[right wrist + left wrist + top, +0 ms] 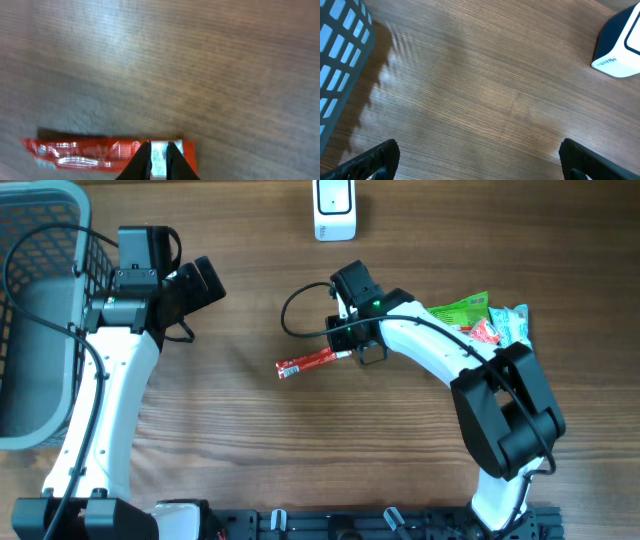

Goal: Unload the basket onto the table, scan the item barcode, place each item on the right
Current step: 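Lower the right gripper and grasp the red stick snack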

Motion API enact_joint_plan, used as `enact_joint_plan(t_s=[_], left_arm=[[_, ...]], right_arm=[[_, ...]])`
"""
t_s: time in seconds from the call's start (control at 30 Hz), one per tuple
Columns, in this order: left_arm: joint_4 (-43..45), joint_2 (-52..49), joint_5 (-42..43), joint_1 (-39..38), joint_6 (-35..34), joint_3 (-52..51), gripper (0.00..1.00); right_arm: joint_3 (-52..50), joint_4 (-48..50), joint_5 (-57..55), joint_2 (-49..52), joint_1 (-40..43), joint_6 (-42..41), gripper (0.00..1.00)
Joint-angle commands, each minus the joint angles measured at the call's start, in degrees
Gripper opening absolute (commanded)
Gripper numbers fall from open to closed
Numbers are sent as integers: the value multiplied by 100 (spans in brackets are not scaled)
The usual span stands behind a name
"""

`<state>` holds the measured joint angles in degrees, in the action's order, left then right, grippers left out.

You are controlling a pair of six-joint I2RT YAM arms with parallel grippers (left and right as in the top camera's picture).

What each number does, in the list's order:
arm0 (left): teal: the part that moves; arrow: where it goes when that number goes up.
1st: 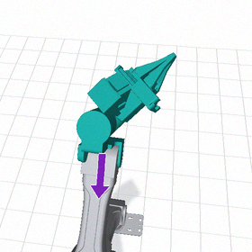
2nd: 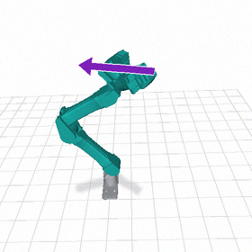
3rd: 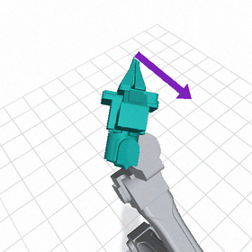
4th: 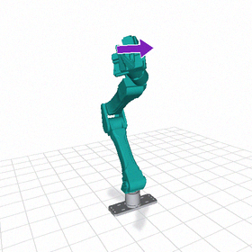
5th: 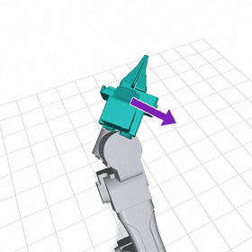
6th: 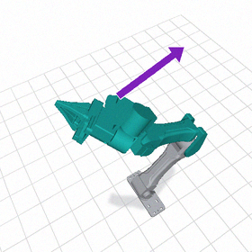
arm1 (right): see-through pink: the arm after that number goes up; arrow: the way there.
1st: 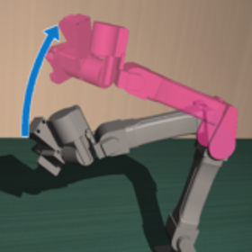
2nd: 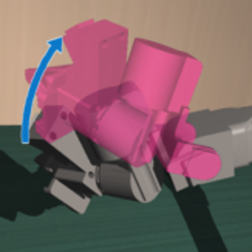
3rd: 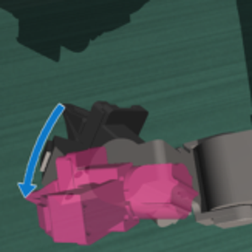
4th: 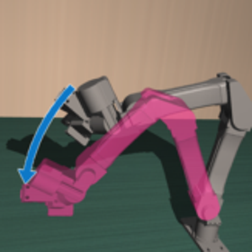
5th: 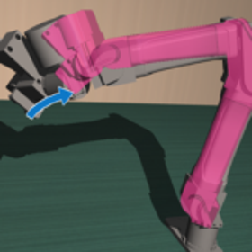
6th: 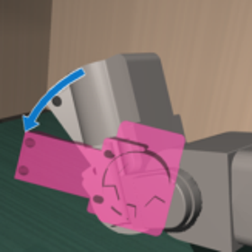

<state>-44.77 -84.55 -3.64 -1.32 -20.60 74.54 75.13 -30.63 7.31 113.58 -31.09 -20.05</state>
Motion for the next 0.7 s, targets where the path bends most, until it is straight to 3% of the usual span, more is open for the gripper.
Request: enact_joint_plan(t_s=[0.0, 0.23, 0.33, 0.47, 0.57, 0.67], left_arm=[[7, -26, -74, 33, 70, 35, 100], [7, -26, -74, 33, 70, 35, 100], [7, -26, -74, 33, 70, 37, 100], [7, -26, -74, 33, 70, 37, 100], [7, -26, -74, 33, 70, 35, 100], [7, -26, -74, 33, 70, 37, 100]], right_arm=[[55, 352, -348, 44, -7, -111, 16], [55, 361, 372, 511, -24, -114, 15], [57, -59, 551, 470, -24, -146, 12], [61, -1045, 754, 269, -22, -238, 15], [61, -1626, 841, 205, -22, 151, 18], [61, -2065, 1338, 201, -22, 1102, 19]])
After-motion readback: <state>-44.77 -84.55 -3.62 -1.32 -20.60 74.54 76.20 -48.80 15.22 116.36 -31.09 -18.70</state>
